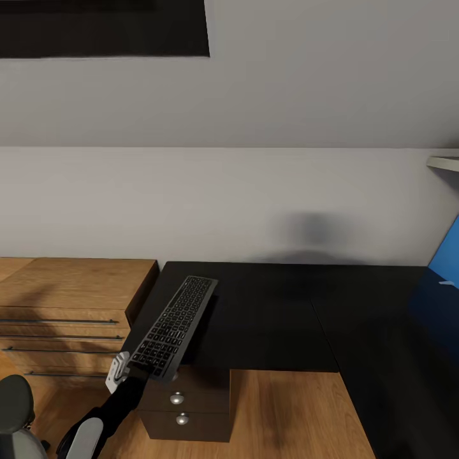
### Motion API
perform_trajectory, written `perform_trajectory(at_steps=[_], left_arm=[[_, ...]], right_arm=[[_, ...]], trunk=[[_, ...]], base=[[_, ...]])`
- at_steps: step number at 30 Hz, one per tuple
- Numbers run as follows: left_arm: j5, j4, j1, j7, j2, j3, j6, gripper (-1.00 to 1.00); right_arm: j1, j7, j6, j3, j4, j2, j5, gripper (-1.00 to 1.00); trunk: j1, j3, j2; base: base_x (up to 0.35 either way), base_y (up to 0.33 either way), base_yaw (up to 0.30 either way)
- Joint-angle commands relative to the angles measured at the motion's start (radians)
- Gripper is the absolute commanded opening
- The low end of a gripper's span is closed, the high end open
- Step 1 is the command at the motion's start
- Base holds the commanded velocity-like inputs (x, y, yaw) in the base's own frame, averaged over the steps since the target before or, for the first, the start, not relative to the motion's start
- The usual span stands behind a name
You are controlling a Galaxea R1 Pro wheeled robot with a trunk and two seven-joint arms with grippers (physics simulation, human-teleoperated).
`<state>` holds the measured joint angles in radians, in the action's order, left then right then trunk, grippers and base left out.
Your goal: In the bedroom, organize the workspace by keeping the computer under the desk, ensuring the monitor is on the desk, placing the keyboard on the desk next to the monitor, placing the mouse on the desk next to the keyboard, moving the folder from the swivel chair onto the desk next to the mouse, stacking the notebook on top of the folder with the pen on top of the notebook, and positioning the swivel chair next to the desk.
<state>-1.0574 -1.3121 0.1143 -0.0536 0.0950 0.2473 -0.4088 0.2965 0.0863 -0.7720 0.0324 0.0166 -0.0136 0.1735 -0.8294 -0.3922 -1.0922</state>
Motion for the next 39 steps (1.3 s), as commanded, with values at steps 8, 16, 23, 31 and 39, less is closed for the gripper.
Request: perform_trajectory(at_steps=[8, 16, 23, 31, 39], left_arm=[[-0.009, -0.002, 0.001, -0.003, 0.001, 0.001, -0.008, -1.00], [-0.010, -0.002, 0.001, -0.002, 0.002, 0.000, -0.008, -1.00], [-0.010, -0.002, 0.001, -0.001, 0.000, 0.000, -0.008, -1.00], [-0.011, -0.002, 0.001, -0.002, 0.000, 0.000, -0.008, -1.00], [-0.011, -0.002, 0.001, -0.002, 0.000, 0.000, -0.008, -1.00]], right_arm=[[0.001, 0.009, -0.003, 0.003, 0.002, 0.001, 0.006, 1.00], [0.001, 0.010, -0.003, 0.003, 0.002, 0.001, 0.006, 1.00], [0.001, 0.010, -0.003, 0.003, 0.002, 0.004, 0.006, 1.00], [0.001, 0.010, -0.003, 0.003, 0.002, 0.004, 0.006, 1.00], [0.001, 0.010, -0.003, 0.003, 0.002, 0.003, 0.006, 1.00]], trunk=[[0.000, -0.001, -0.001], [0.000, -0.001, -0.001], [0.000, -0.001, -0.001], [0.000, -0.001, -0.001], [-0.019, -0.017, -0.036]], base=[[0.000, 0.000, 0.000], [0.000, 0.000, 0.000], [0.000, 0.000, 0.000], [0.000, 0.000, 0.000], [0.000, 0.000, 0.000]])
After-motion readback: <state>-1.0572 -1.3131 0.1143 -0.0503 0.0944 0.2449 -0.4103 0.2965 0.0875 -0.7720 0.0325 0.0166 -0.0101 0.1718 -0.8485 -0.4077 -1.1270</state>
